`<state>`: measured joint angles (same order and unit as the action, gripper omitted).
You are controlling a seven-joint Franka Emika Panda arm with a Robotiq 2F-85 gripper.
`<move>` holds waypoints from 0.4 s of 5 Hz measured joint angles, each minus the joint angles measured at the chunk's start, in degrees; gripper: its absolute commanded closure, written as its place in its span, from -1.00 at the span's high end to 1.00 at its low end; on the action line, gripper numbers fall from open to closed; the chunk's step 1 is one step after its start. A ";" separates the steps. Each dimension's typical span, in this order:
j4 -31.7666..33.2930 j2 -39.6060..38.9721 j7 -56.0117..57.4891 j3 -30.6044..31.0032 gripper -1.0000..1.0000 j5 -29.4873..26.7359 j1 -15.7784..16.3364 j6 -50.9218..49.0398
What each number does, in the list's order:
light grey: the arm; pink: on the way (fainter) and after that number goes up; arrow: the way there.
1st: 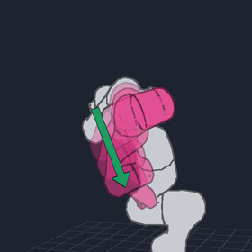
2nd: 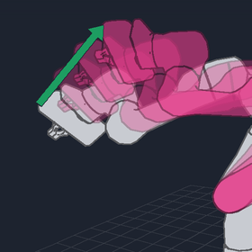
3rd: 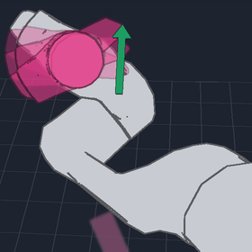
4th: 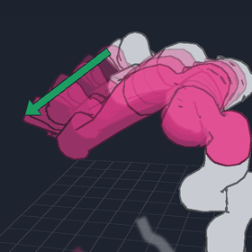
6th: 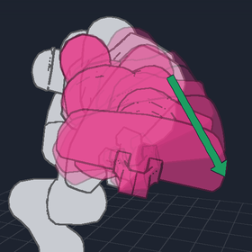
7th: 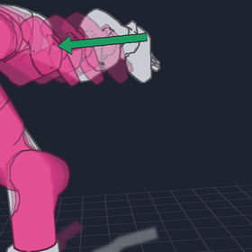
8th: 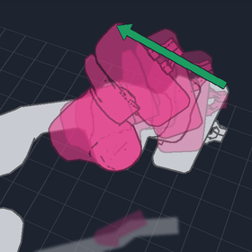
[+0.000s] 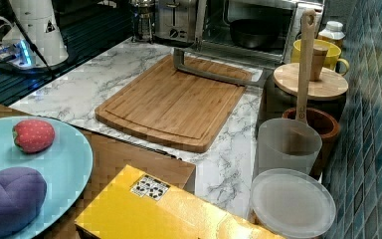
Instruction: Close the oven.
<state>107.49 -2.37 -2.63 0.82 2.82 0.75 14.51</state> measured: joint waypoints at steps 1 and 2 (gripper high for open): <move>0.50 0.00 0.00 0.00 -1.00 0.00 0.01 0.32; 1.40 0.00 0.00 0.02 -1.00 0.00 0.01 0.32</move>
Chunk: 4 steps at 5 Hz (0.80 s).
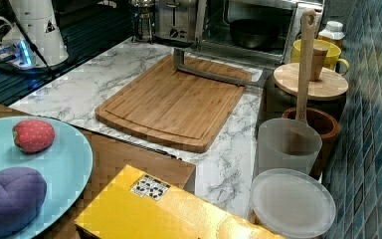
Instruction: Close the oven.
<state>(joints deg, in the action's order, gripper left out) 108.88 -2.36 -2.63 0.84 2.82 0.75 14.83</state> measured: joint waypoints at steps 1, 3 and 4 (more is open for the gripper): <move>2.57 -0.01 3.33 -0.31 -1.00 -0.01 -0.02 7.41; 11.75 0.42 24.42 -1.94 -1.00 -10.53 -1.33 19.84; 15.00 -0.61 41.91 -3.82 -1.00 -21.54 -2.53 19.56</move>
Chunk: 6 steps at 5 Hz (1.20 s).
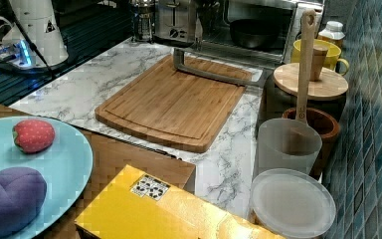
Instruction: Close the oven.
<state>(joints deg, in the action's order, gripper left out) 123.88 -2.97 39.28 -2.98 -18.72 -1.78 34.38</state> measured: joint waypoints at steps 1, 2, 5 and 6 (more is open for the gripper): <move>2.13 -1.14 17.18 -2.15 -1.00 -10.32 -1.44 -0.03; 2.46 -2.82 23.44 -3.89 -1.00 -16.51 -3.11 0.06; 2.46 -12.18 47.17 -0.84 -1.00 -30.58 -4.54 7.27; 2.80 -15.73 50.36 2.01 -1.00 -34.47 -4.49 8.09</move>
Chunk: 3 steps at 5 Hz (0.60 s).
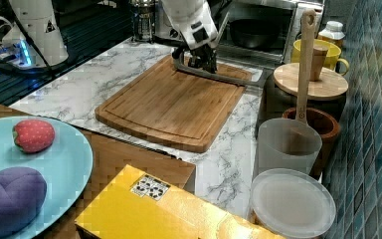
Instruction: Close the oven.
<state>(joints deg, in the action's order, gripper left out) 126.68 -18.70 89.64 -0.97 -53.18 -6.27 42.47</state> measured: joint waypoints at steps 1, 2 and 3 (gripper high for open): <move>0.00 -2.04 1.40 1.97 -1.00 -2.43 -0.06 0.81; -0.11 -1.41 1.40 2.01 -1.00 -4.03 -1.18 -0.48; -1.12 -1.82 1.40 0.91 -1.00 -3.83 -1.91 -4.81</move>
<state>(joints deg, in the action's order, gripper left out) 125.56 -20.52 91.04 -0.06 -57.02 -8.18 37.66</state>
